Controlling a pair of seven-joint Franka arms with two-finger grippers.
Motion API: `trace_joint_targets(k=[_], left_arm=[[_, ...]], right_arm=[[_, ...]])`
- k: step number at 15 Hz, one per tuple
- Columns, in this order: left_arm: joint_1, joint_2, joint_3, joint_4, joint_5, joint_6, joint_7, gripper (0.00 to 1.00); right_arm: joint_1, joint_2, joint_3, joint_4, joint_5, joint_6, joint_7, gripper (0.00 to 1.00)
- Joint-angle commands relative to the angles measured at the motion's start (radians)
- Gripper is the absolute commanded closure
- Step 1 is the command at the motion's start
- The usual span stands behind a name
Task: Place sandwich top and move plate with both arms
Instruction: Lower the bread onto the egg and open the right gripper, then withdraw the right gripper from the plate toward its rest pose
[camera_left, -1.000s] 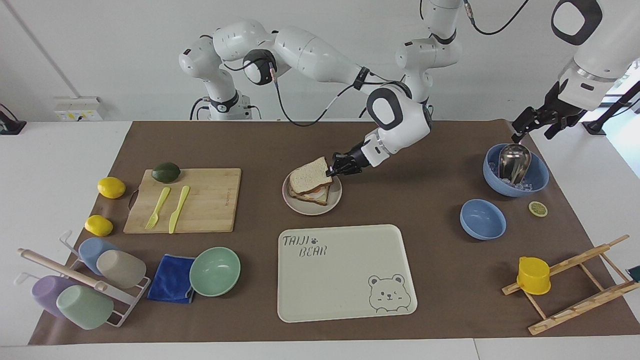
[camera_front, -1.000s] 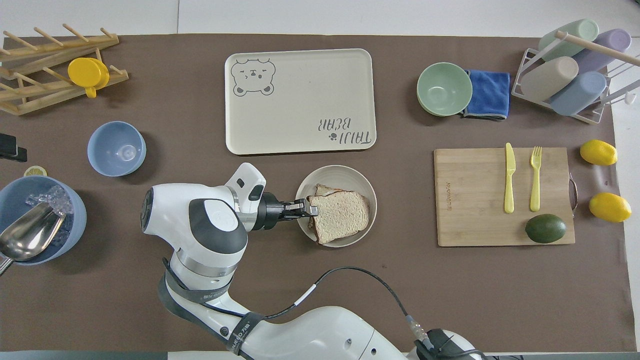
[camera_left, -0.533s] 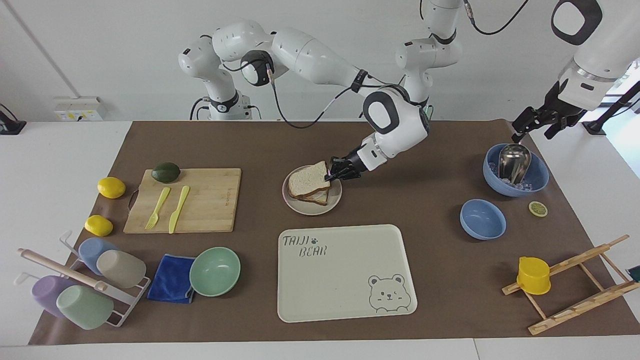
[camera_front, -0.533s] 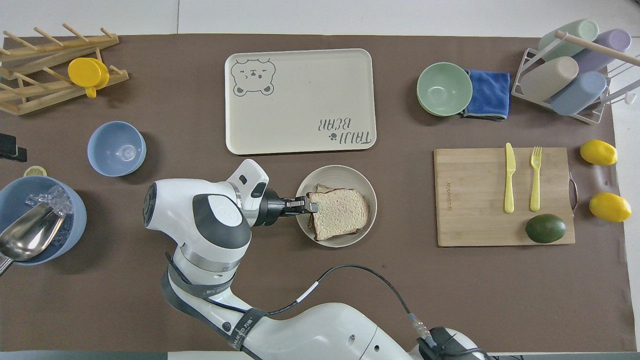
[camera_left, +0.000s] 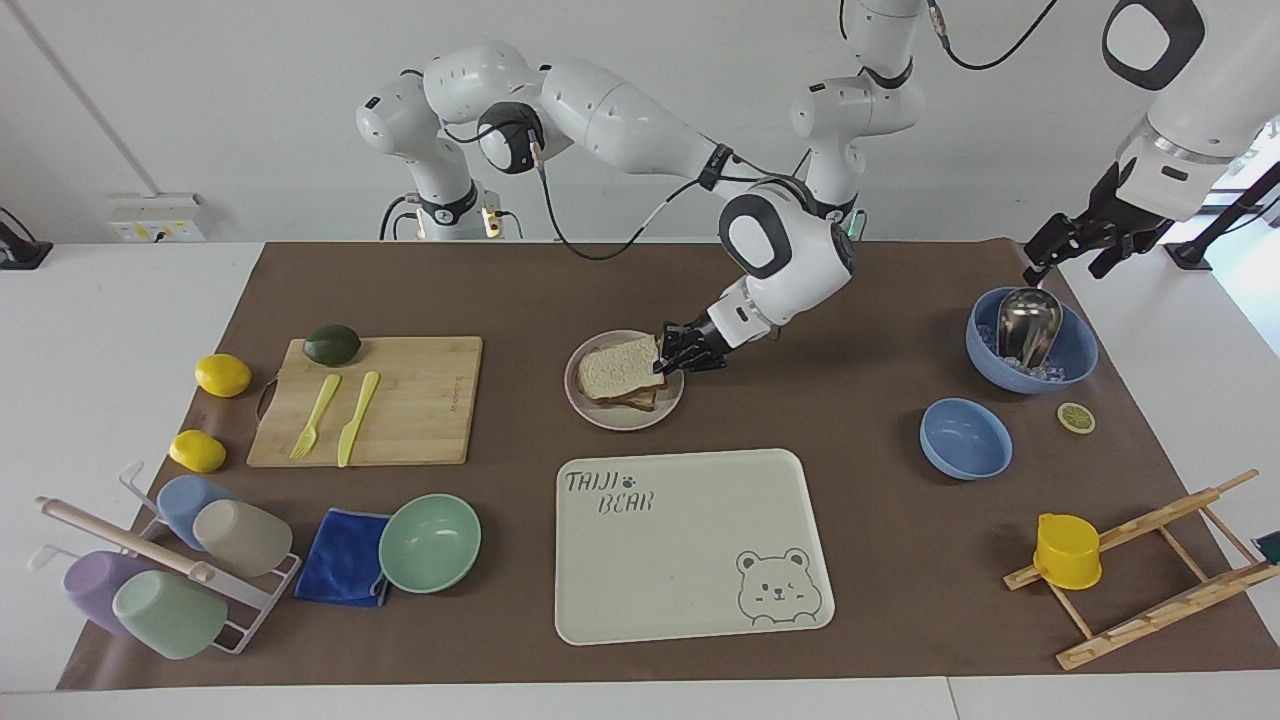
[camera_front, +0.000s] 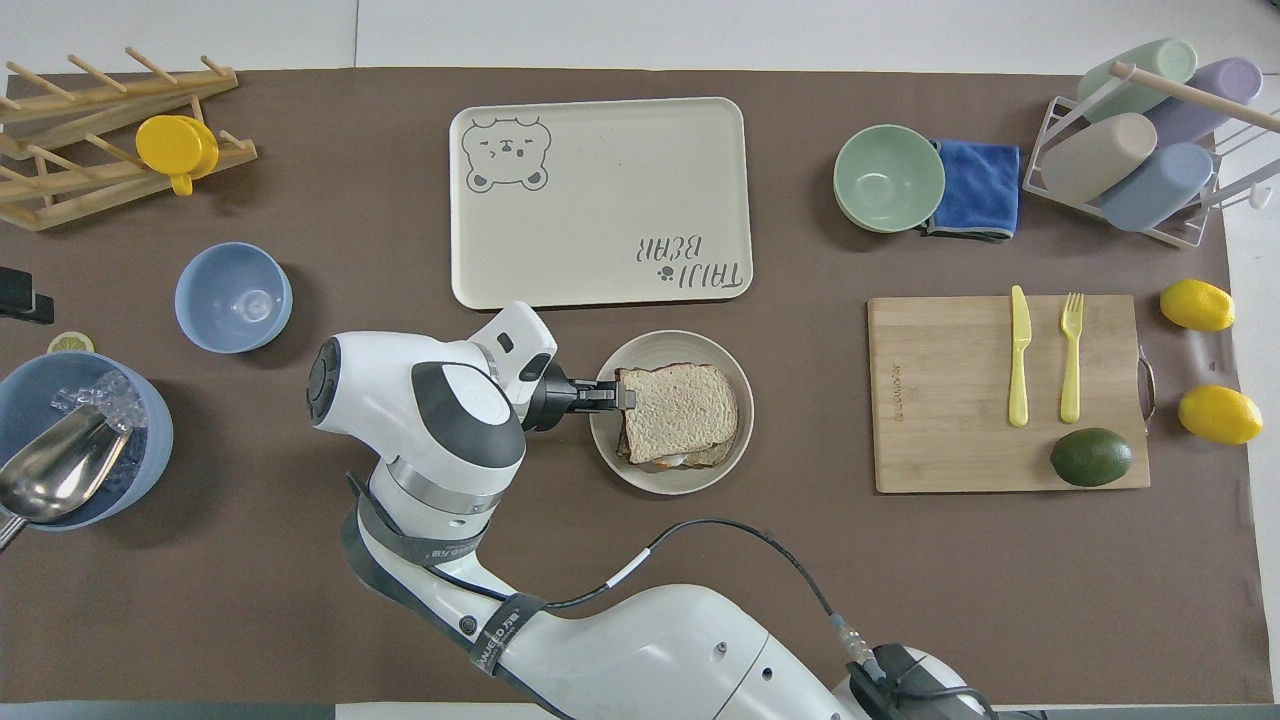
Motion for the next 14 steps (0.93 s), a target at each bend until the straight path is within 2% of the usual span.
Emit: trace_joint_targets(k=[1,2,4,10,13,14], left_arm=[[0.008,-0.03,-0.008,-0.033,0.019,0.007,-0.008,0.0],[0.008,-0.029,-0.008,-0.033,0.019,0.008,-0.01,0.0],[0.008,-0.03,-0.008,-0.033,0.019,0.008,-0.01,0.0],[0.002,-0.03,-0.01,-0.039,0.016,0.025,-0.01,0.0],[-0.015,-0.055,-0.022,-0.106,0.002,0.089,-0.013,0.0],[-0.041,-0.065,-0.022,-0.138,-0.021,0.114,-0.014,0.0]], right_arm=[[-0.01,-0.045,0.005,-0.063,0.02,0.027,0.025,0.25],[-0.01,-0.045,0.005,-0.063,0.017,0.025,0.025,0.0],[-0.015,-0.057,0.004,-0.061,0.017,0.021,0.016,0.0],[-0.105,-0.189,0.019,-0.063,0.064,0.027,-0.052,0.0],[-0.202,-0.271,0.018,-0.063,0.138,0.028,-0.177,0.0],[-0.273,-0.313,0.017,-0.064,0.185,0.022,-0.242,0.0]])
